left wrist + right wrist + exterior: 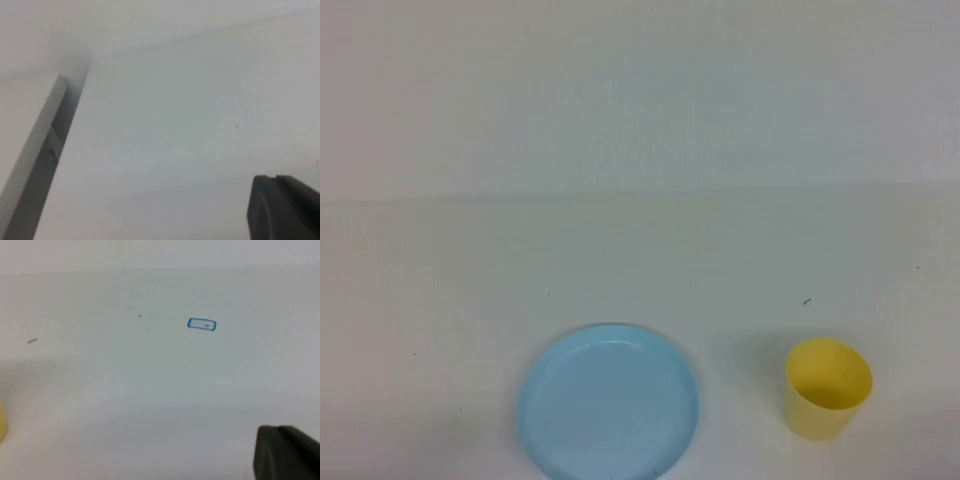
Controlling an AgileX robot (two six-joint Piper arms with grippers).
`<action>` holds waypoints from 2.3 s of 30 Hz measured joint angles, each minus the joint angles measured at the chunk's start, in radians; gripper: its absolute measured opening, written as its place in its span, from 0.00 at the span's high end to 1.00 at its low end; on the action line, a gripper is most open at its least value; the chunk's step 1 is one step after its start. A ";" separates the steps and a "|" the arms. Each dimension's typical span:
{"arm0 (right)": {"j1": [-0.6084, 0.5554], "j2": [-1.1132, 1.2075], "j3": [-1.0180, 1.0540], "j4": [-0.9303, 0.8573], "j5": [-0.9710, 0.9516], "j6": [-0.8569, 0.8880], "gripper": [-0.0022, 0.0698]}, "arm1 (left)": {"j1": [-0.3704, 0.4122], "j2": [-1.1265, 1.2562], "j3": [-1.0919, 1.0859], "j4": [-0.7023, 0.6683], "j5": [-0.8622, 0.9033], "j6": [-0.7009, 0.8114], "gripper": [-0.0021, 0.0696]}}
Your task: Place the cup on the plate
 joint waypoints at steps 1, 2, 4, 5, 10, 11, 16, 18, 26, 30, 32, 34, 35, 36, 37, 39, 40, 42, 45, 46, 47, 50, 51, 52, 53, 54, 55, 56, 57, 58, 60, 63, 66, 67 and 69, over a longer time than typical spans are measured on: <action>0.000 0.000 0.000 0.000 0.000 0.000 0.97 | 0.000 0.000 0.000 0.000 -0.013 0.000 0.97; 0.000 0.000 0.000 0.000 0.000 0.000 0.97 | 0.000 0.000 0.000 0.000 -0.050 0.000 0.97; 0.000 0.000 0.000 0.000 0.000 0.000 0.97 | 0.000 0.000 0.000 0.000 -0.142 0.000 0.97; 0.000 0.000 0.000 -0.002 0.000 0.000 0.97 | 0.000 0.000 0.000 0.000 -0.197 0.000 0.97; 0.000 0.000 0.000 -0.042 -0.019 0.000 0.97 | 0.000 0.000 0.000 -0.002 -0.408 -0.006 0.97; 0.000 0.000 0.000 -0.049 -0.040 0.002 0.97 | 0.000 0.000 0.000 -0.006 -0.428 -0.018 0.97; 0.000 0.000 0.000 -0.061 -0.253 0.002 0.97 | 0.000 0.000 0.000 -0.027 -0.459 -0.051 0.97; 0.000 0.000 0.000 -0.060 -0.358 0.002 0.97 | 0.000 0.000 0.000 -0.027 -0.463 -0.051 0.97; 0.000 0.000 0.000 -0.067 -0.588 0.002 0.97 | 0.000 0.000 0.000 -0.063 -0.532 -0.155 0.97; 0.000 0.000 0.000 -0.068 -0.663 0.002 0.97 | 0.000 0.000 -0.017 0.047 -0.646 -0.422 0.97; 0.000 0.000 0.000 -0.068 -0.714 0.002 0.97 | 0.000 0.000 -0.075 0.188 -0.626 -0.466 0.97; 0.000 0.000 0.000 -0.068 -0.777 0.002 0.97 | 0.000 0.000 -0.153 0.264 -0.538 -0.517 0.97; 0.000 0.000 0.000 -0.067 -0.800 0.002 0.97 | 0.000 0.005 -0.203 0.266 -0.468 -0.524 0.97; 0.000 0.000 0.000 -0.065 -0.813 0.002 0.97 | 0.000 0.013 -0.246 0.266 -0.411 -0.524 0.97; 0.000 0.000 0.000 -0.065 -0.815 0.002 0.97 | 0.000 0.026 -0.298 0.266 -0.330 -0.516 0.97; 0.000 0.000 -0.023 -0.065 -0.768 0.002 0.97 | 0.000 0.064 -0.400 0.271 -0.160 -0.468 0.97; 0.000 0.000 -0.047 -0.065 -0.731 0.002 0.97 | 0.000 0.094 -0.446 0.285 -0.068 -0.443 0.97; 0.000 0.000 -0.118 -0.065 -0.594 0.008 0.97 | 0.000 0.158 -0.523 0.318 0.120 -0.435 0.97; 0.000 0.018 -0.241 -0.050 -0.328 0.040 0.97 | 0.000 0.270 -0.598 0.302 0.341 -0.429 0.97; 0.000 0.039 -0.277 -0.045 -0.260 0.045 0.97 | 0.000 0.303 -0.600 0.288 0.356 -0.431 0.97; 0.000 0.073 -0.320 -0.039 -0.178 0.049 0.97 | 0.000 0.332 -0.595 0.253 0.344 -0.445 0.97; 0.000 0.193 -0.429 0.003 0.019 0.034 0.97 | -0.013 0.435 -0.590 -0.005 0.384 -0.198 0.97; 0.000 0.237 -0.462 0.026 0.071 0.003 0.97 | -0.022 0.475 -0.590 -0.132 0.419 -0.075 0.97; 0.000 0.279 -0.491 0.048 0.111 -0.029 0.97 | -0.033 0.533 -0.588 -0.249 0.444 0.004 0.97; 0.000 0.317 -0.517 0.077 0.142 -0.074 0.97 | -0.047 0.593 -0.588 -0.355 0.452 0.073 0.97; 0.000 0.351 -0.540 0.112 0.169 -0.123 0.97 | -0.062 0.641 -0.588 -0.428 0.452 0.131 0.96; 0.000 0.374 -0.554 0.141 0.185 -0.161 0.97 | -0.077 0.699 -0.590 -0.510 0.432 0.206 0.95; 0.002 0.400 -0.569 0.177 0.201 -0.207 0.97 | -0.088 0.754 -0.590 -0.564 0.408 0.262 0.93; 0.008 0.422 -0.577 0.213 0.212 -0.248 0.97 | -0.102 0.806 -0.595 -0.627 0.378 0.325 0.89; 0.017 0.437 -0.580 0.249 0.218 -0.282 0.97 | -0.117 0.858 -0.604 -0.679 0.358 0.385 0.83; 0.035 0.466 -0.585 0.321 0.237 -0.318 0.97 | -0.145 0.957 -0.635 -0.734 0.357 0.477 0.66; 0.043 0.487 -0.585 0.433 0.231 -0.330 0.97 | -0.199 1.114 -0.700 -0.737 0.369 0.516 0.38; 0.043 0.491 -0.581 0.500 0.199 -0.330 0.97 | -0.249 1.265 -0.760 -0.735 0.333 0.516 0.30; 0.043 0.493 -0.580 0.509 0.195 -0.330 0.97 | -0.266 1.312 -0.781 -0.733 0.317 0.516 0.31; 0.043 0.498 -0.577 0.518 0.188 -0.330 0.97 | -0.296 1.393 -0.824 -0.733 0.290 0.516 0.34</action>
